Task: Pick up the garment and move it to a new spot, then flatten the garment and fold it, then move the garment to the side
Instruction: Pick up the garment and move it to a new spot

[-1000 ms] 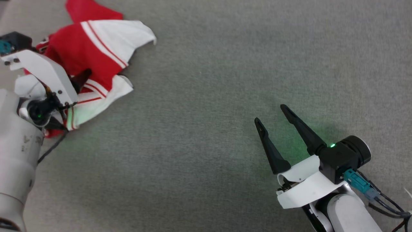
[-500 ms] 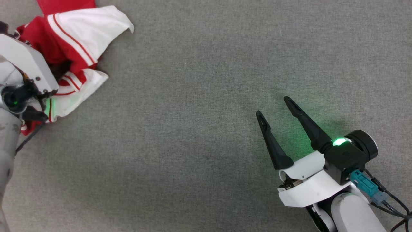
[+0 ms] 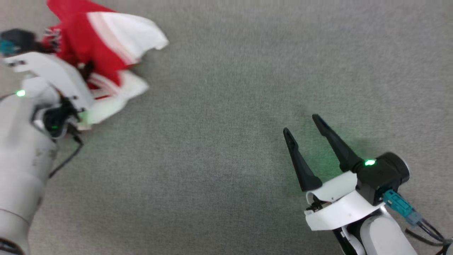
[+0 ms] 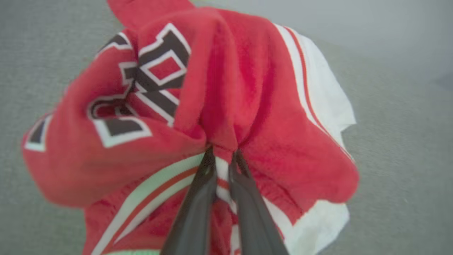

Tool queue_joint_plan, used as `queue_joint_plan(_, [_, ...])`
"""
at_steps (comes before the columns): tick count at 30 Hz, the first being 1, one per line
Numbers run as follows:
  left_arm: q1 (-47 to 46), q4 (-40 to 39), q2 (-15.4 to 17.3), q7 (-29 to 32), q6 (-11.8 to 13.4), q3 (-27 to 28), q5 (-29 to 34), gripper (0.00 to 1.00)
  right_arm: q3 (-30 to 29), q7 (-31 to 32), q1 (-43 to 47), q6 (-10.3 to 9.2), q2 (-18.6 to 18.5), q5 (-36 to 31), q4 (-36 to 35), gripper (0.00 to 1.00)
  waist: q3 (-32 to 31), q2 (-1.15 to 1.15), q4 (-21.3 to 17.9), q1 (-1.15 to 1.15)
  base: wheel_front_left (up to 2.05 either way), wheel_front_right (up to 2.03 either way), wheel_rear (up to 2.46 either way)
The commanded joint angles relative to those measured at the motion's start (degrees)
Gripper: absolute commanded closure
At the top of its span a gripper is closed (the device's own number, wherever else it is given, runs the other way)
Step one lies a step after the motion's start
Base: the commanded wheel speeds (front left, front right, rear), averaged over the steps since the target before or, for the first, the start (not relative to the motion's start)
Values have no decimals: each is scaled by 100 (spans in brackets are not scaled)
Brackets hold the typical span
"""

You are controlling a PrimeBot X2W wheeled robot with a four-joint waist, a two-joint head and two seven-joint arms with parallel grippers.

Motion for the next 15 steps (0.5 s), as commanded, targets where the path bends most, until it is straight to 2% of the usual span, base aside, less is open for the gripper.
queue_joint_plan(1, [58, -185, 11, -81, -20, -104, -50, 100, -46, -78, 100, -4, 27, 52, 85, 0, -425, 0, -5, 0, 0, 0, 0])
queue_joint_plan(9, [-175, -1304, 93, -321, -20, -744, -100, 100, -171, -325, 336, -4, 147, 266, 366, 0, -985, 0, -265, 0, 0, 0, 0])
queue_joint_plan(15, [-511, -2097, -124, -364, -20, -1376, -99, 100, -324, -485, 456, -4, 204, 393, 492, 0, -1158, 0, -656, 0, 0, 0, 0])
